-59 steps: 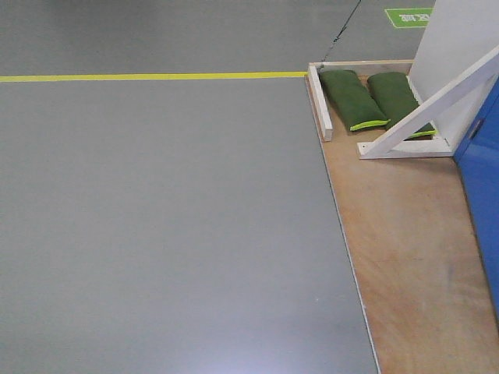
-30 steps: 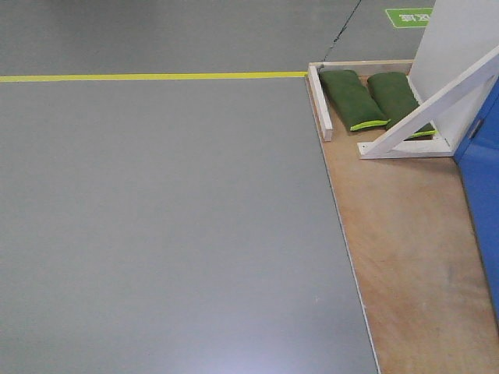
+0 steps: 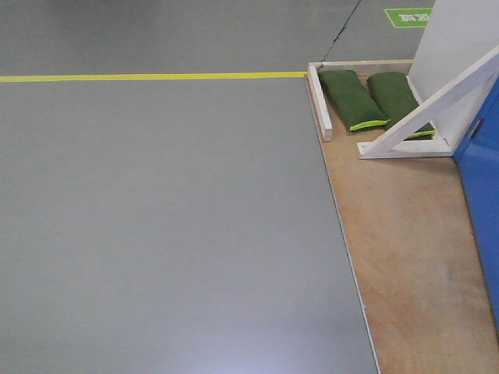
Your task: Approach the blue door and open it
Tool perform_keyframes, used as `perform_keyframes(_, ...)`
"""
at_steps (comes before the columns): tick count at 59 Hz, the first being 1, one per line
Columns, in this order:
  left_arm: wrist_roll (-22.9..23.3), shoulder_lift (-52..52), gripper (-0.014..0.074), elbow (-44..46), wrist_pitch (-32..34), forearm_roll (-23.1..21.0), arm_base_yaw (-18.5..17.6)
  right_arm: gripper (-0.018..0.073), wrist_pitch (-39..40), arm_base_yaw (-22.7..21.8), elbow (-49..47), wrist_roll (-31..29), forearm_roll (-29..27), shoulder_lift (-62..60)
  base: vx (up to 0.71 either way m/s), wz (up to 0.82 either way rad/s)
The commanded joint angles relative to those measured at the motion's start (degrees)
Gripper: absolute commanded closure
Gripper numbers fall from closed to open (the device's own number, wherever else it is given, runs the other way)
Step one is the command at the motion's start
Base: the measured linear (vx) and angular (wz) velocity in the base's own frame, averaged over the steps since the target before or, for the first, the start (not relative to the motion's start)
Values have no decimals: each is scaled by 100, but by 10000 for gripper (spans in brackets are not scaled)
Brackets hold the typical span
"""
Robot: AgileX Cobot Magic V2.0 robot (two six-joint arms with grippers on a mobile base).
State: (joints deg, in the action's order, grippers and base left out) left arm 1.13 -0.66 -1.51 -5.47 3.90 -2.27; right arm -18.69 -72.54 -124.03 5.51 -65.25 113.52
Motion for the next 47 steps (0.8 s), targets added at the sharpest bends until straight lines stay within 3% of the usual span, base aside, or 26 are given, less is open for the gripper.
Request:
perform_keyframes(1, 37, -80, 524, 157, 479, -10, 3, 561, -371, 57, -206, -46, -144, -479, 0, 0)
perform_keyframes(17, 37, -80, 524, 157, 479, -10, 3, 561, -719, 57, -206, -46, -161, -758, 0, 0)
perform_keyframes(47, 37, -80, 524, 157, 479, -10, 3, 561, -2452, 50, -206, -46, -279, -1463, 0, 0)
